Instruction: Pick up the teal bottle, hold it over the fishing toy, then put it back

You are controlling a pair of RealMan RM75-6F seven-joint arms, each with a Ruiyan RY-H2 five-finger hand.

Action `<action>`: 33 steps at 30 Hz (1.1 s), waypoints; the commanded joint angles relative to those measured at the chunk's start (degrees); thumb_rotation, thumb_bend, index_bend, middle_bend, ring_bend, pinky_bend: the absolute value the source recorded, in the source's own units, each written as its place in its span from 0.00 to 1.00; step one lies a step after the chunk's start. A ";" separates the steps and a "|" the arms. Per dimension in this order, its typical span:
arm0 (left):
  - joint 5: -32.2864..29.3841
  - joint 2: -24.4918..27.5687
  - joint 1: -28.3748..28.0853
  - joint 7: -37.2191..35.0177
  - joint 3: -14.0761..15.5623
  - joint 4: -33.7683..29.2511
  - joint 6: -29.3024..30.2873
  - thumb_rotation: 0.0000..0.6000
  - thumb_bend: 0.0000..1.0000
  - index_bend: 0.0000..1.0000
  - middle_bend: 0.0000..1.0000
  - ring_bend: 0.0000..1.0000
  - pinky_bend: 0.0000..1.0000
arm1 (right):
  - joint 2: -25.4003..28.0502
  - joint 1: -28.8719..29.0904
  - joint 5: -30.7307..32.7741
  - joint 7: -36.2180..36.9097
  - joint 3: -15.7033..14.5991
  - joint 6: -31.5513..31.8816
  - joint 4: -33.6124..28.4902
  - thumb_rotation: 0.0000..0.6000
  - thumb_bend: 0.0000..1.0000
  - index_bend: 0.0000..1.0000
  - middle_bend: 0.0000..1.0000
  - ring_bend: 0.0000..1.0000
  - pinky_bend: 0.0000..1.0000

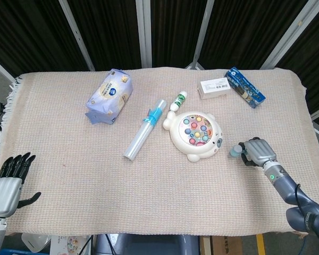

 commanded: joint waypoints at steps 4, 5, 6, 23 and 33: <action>0.04 0.19 0.14 0.57 -0.01 -0.52 0.27 1.00 0.16 0.00 0.00 0.00 0.00 | -2.21 -2.25 -3.55 4.95 0.29 -0.42 4.41 1.00 0.48 0.57 0.54 0.29 0.16; 0.01 0.21 0.16 0.65 0.01 -0.59 0.25 1.00 0.16 0.00 0.00 0.00 0.00 | -2.39 -2.42 -3.81 5.41 0.32 -0.47 4.79 1.00 0.46 0.56 0.52 0.28 0.16; 0.01 0.24 0.17 0.72 0.02 -0.64 0.24 1.00 0.16 0.00 0.00 0.00 0.00 | -2.55 -2.57 -4.08 5.84 0.35 -0.56 5.14 1.00 0.45 0.55 0.51 0.27 0.15; 0.05 0.43 0.27 1.80 -0.07 -1.51 0.43 1.00 0.16 0.00 0.00 0.00 0.00 | -3.30 -3.66 -6.80 9.83 1.56 -2.95 8.34 1.00 0.33 0.37 0.38 0.16 0.11; -0.44 0.14 0.02 2.56 -0.24 -1.92 -0.11 1.00 0.16 0.00 0.00 0.00 0.00 | -1.46 -1.74 -5.32 9.63 3.46 -7.44 7.77 1.00 0.33 0.28 0.33 0.12 0.11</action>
